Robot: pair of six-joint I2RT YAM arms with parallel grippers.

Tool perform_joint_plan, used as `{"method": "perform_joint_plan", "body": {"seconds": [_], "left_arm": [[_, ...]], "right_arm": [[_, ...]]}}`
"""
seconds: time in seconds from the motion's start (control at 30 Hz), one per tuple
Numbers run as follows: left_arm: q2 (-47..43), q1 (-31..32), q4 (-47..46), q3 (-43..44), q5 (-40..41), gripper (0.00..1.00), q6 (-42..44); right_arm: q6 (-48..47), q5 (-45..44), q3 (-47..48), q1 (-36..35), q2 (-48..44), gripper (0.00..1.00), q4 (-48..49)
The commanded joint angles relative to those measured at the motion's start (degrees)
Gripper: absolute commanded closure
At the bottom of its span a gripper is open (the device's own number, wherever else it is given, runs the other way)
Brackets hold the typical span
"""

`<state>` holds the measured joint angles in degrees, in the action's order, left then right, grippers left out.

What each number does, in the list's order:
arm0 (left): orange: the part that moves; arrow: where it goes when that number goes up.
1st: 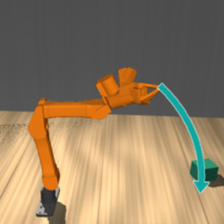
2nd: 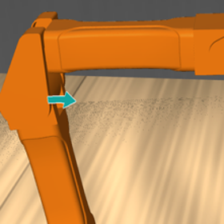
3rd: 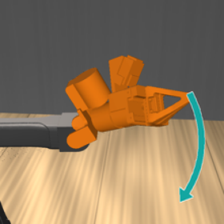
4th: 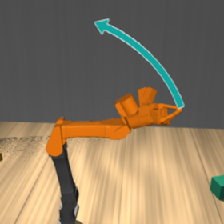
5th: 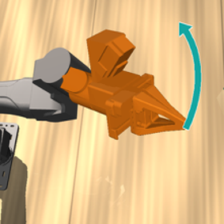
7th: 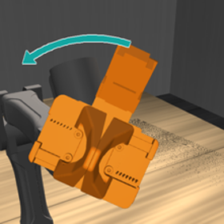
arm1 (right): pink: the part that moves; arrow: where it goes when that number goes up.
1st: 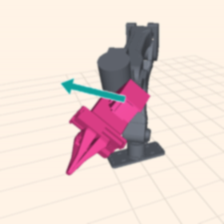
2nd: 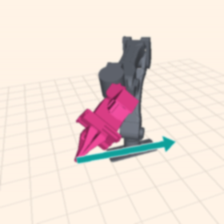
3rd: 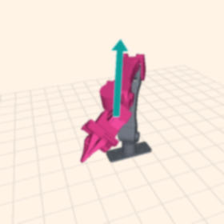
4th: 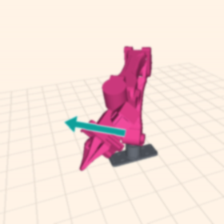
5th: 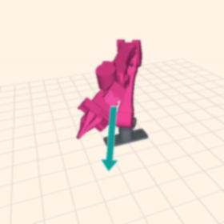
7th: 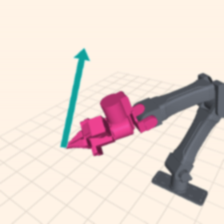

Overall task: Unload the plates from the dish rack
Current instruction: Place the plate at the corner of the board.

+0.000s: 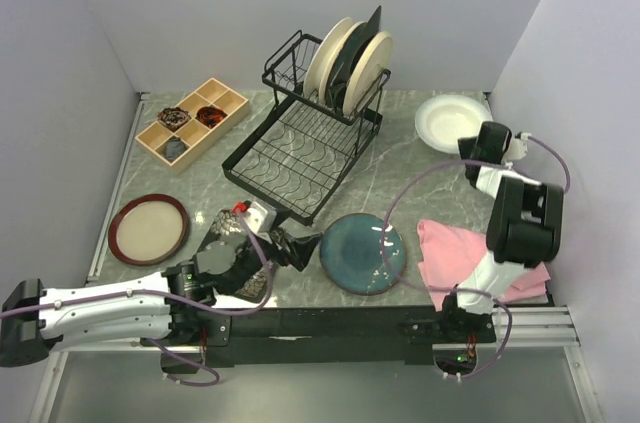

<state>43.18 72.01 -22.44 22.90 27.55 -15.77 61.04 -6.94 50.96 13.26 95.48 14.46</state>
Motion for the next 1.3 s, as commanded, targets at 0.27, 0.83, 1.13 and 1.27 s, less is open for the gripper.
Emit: {"method": "perform_joint_plan", "body": {"seconds": [0.27,0.83,1.13,1.27], "left_arm": [[-11.8,0.2,-5.2,-4.3,4.6,0.01,0.9],[-11.9,0.2,-4.1,-4.1,5.7,0.01,1.0],[-12.2,0.2,-3.8,-3.9,5.5,0.01,0.7],[-12.7,0.2,-3.8,-4.1,5.8,0.01,0.7]], "right_arm": [[6.4,8.9,29.8,4.0,23.8,0.99,11.8],[6.9,5.8,44.2,4.2,34.0,0.78,-1.4],[5.7,6.5,44.8,4.4,33.9,0.54,-5.6],[4.2,6.7,46.6,4.5,32.8,0.41,-11.3]]}}
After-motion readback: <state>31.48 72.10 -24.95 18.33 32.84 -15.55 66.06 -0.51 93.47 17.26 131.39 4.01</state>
